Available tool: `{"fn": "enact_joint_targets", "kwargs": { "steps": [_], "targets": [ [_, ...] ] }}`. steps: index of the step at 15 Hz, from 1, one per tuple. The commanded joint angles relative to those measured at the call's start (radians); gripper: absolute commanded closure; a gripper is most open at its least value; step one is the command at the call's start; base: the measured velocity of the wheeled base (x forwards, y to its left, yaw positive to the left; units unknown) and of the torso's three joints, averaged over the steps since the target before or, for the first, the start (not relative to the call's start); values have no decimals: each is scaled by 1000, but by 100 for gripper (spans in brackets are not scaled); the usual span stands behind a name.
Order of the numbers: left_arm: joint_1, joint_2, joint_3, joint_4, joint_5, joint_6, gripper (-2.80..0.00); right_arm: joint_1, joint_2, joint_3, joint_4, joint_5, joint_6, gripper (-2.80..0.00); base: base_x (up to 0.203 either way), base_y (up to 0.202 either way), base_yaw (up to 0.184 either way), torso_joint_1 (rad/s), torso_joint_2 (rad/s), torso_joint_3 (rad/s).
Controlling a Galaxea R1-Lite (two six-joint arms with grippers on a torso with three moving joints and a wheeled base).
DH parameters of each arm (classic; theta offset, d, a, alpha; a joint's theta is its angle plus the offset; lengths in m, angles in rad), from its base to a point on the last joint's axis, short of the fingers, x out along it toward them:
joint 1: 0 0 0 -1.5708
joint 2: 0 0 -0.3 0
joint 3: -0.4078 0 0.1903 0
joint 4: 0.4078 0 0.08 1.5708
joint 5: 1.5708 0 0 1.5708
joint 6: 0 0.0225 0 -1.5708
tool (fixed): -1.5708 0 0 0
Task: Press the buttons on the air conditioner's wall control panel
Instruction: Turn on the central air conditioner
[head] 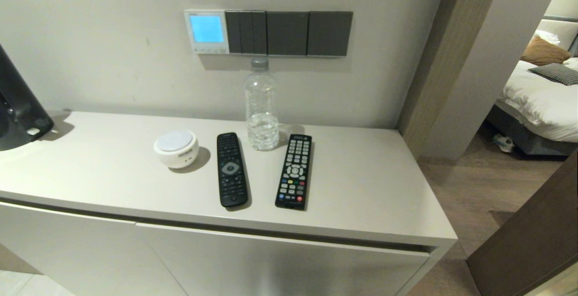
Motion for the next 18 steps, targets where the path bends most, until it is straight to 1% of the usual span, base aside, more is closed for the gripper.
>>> {"fn": "enact_joint_targets", "kwargs": {
  "steps": [1, 3, 6, 9, 10, 13, 15, 16, 18],
  "targets": [
    [-4, 189, -109, -6, -10, -31, 0, 1, 2, 2, 0, 0, 0, 0, 0, 0, 0, 0, 0, 0],
    [-21, 290, -171, -61, -22, -49, 0, 1, 2, 2, 0, 0, 0, 0, 0, 0, 0, 0, 0, 0],
    [-48, 414, -207, -164, -42, -61, 0, 1, 2, 2, 0, 0, 0, 0, 0, 0, 0, 0, 0, 0],
    [-105, 510, -225, -256, -49, -66, 0, 1, 2, 2, 0, 0, 0, 0, 0, 0, 0, 0, 0, 0],
    [-138, 538, -241, -277, -48, -65, 0, 1, 2, 2, 0, -1, 0, 0, 0, 0, 0, 0, 0, 0],
    [-189, 613, -320, -298, -48, -68, 0, 1, 2, 2, 0, 0, 0, 0, 0, 0, 0, 0, 0, 0],
    [-221, 672, -352, -322, -47, -72, 0, 1, 2, 2, 0, 0, 0, 0, 0, 0, 0, 0, 0, 0],
    [-252, 702, -357, -341, -46, -77, 0, 1, 2, 2, 0, 0, 0, 0, 0, 0, 0, 0, 0, 0],
    [-287, 760, -361, -413, -40, -78, 0, 1, 2, 2, 0, -1, 0, 0, 0, 0, 0, 0, 0, 0]
  ]
}}
